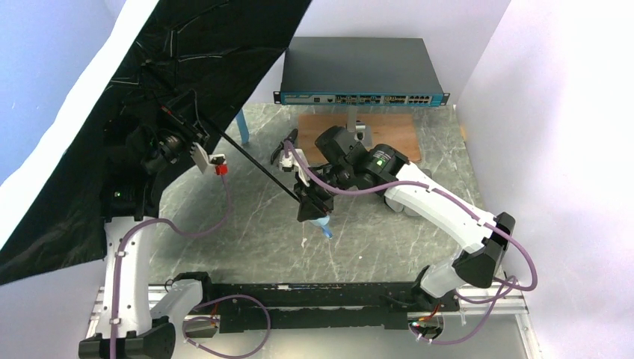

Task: Open the umbrella

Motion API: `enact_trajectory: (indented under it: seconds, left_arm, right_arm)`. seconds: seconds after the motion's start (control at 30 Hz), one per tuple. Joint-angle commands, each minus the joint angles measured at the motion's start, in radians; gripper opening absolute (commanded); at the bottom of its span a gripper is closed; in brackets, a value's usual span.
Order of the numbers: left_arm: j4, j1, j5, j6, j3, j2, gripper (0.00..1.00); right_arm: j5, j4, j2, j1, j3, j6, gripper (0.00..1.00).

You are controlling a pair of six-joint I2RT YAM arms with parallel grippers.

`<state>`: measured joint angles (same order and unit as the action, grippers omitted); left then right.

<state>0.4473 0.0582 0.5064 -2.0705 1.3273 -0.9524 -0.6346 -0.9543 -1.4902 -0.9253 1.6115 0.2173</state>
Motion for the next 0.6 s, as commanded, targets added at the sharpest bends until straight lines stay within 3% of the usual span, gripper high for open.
enact_trajectory:
  seconds: [0.0, 0.13, 0.57]
  left_arm:
    - [-0.210, 0.064, -0.055, -0.224, 0.003, -0.017, 0.00]
    - [-0.232, 0.096, -0.037, -0.231, 0.001, -0.036, 0.01]
    - [-0.437, 0.170, -0.176, -0.223, 0.063, -0.165, 0.09]
  right_arm:
    - [0.034, -0.110, 0.081, -0.006, -0.076, 0.077, 0.17]
    - [0.050, -0.127, 0.103, -0.004, -0.125, 0.086, 0.07]
    - [0.068, -0.172, 0.146, -0.003, -0.199, 0.121, 0.01]
